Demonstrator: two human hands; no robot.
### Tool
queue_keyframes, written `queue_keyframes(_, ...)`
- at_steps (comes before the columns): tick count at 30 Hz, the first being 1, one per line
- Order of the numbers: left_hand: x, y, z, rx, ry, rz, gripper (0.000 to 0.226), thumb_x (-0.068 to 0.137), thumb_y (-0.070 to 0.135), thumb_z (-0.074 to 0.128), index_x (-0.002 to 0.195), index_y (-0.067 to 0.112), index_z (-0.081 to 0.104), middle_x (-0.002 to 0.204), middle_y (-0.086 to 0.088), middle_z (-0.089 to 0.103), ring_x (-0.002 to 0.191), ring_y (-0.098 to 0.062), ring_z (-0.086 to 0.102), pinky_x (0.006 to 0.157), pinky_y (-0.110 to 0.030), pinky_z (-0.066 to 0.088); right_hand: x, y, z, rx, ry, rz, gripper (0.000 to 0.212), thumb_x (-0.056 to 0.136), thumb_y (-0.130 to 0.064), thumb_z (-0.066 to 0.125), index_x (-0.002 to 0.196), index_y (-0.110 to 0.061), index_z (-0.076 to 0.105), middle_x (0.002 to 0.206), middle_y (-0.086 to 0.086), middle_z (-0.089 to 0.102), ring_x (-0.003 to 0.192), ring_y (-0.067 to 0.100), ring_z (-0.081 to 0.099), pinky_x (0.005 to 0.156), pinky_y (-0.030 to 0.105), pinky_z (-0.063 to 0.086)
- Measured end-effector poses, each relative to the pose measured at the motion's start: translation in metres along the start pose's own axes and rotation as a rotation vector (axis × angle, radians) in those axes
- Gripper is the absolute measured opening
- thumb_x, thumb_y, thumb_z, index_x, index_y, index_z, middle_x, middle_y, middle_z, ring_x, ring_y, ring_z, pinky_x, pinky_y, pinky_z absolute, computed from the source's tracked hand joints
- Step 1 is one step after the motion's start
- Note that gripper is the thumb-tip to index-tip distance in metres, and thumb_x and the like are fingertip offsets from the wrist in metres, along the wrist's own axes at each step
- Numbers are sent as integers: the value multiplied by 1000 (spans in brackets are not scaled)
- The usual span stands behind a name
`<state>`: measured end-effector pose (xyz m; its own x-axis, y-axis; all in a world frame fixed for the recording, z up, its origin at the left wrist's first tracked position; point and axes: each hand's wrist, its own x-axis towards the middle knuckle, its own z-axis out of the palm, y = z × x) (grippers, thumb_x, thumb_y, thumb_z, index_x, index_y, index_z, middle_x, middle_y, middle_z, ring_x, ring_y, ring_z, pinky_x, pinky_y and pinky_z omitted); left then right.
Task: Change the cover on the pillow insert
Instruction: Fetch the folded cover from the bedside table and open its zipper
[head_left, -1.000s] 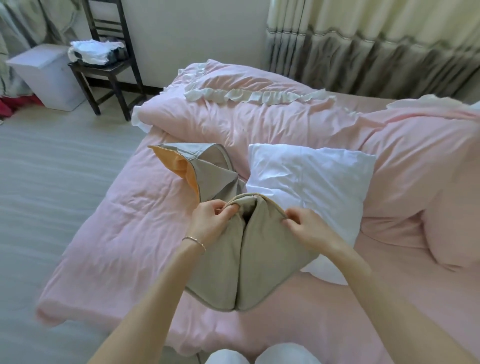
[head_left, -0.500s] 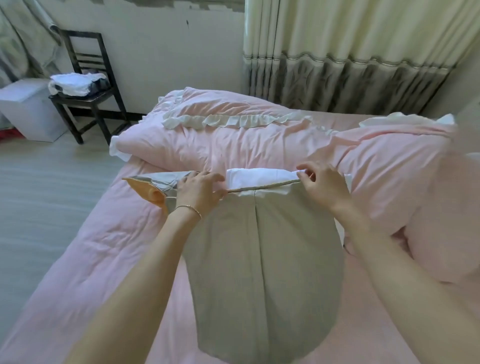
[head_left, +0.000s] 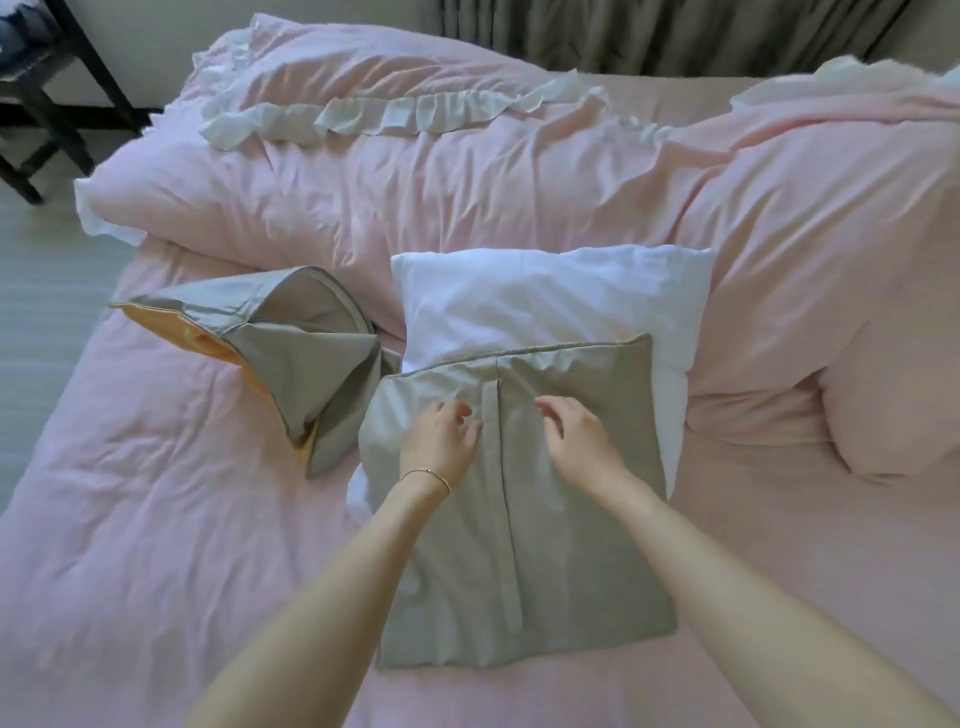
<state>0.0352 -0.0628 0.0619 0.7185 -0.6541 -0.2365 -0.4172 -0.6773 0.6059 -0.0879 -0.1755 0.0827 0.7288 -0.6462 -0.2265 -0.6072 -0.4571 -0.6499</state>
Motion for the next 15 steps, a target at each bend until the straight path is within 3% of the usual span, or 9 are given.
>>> queue_keyframes(4, 28, 12, 26, 0, 116, -34, 37, 84, 36, 62, 107, 7, 55, 107, -10, 56, 101, -27, 52, 81, -35, 41, 13, 18, 16, 62, 81, 7, 33, 88, 6, 43, 118, 2, 57, 109, 17, 60, 105, 30, 54, 92, 29, 37)
queue_keyframes(7, 41, 16, 35, -48, 132, -102, 26, 85, 31, 61, 98, 9, 57, 102, -8, 59, 95, -26, 55, 77, -34, 41, 16, 26, 21, 90, 126, -3, 32, 86, 6, 43, 112, 1, 60, 104, 15, 61, 100, 29, 56, 89, 32, 41)
queue_keyframes(10, 49, 7, 31, -168, 41, -148, 13, 87, 19, 57, 87, 9, 66, 90, -8, 68, 84, -22, 61, 76, -30, 46, 20, 25, 22, 109, 159, -20, 33, 84, -5, 41, 109, -1, 63, 100, 13, 62, 96, 30, 58, 86, 37, 45)
queue_keyframes(12, 47, 3, 18, -447, -93, -178, 14, 88, 10, 57, 78, 9, 68, 78, -9, 67, 72, -18, 59, 73, -30, 53, 24, 18, 22, 136, 148, -35, 33, 84, -9, 42, 109, -1, 63, 99, 13, 62, 95, 30, 58, 86, 39, 46)
queue_keyframes(15, 34, 2, -6, -682, -225, -190, 19, 90, 6, 56, 74, 13, 65, 72, -9, 59, 63, -11, 56, 61, -20, 55, 26, 4, 24, 152, 115, -109, 33, 85, -19, 49, 111, -6, 63, 100, 10, 59, 94, 27, 56, 89, 31, 42)
